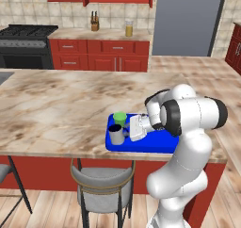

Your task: There is a tray on the dining counter. Grab the cup, mug, and pitcher and place them on the tray. The pitcher may be placed next to the tray if it cannot fit the tray.

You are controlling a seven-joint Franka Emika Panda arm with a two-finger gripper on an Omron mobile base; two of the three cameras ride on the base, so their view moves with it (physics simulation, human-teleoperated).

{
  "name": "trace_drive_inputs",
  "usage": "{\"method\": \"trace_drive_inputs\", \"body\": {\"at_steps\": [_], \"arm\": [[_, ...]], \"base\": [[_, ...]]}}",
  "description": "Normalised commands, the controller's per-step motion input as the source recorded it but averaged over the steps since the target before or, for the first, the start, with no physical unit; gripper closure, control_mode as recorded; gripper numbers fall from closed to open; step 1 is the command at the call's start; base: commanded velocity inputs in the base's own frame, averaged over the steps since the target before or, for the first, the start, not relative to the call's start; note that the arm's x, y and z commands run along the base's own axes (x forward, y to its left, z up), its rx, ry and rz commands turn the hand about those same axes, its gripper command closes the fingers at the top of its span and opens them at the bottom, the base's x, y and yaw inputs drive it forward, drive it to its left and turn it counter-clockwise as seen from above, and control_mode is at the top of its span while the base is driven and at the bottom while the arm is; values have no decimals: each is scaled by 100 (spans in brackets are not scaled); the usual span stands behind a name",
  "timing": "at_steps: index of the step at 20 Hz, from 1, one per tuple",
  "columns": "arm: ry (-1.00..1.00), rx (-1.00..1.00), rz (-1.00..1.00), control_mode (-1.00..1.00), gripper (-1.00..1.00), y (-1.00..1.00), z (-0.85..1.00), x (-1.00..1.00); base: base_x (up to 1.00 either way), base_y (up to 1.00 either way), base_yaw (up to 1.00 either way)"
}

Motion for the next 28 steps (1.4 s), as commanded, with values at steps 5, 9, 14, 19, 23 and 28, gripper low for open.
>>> {"method": "trace_drive_inputs", "body": {"at_steps": [5,9,14,19,23,28], "arm": [[0,0,0,-100,-100,0,0,0],[0,0,0,-100,-100,0,0,0],[0,0,0,-100,-100,-25,6,0],[0,0,2,-100,-100,-58,16,0],[0,0,0,-100,-100,-47,6,0],[0,-1,0,-100,-100,-28,2,-8]], "base": [[0,0,0],[0,0,0],[0,0,0],[0,0,0],[0,0,0],[0,0,0]]}}
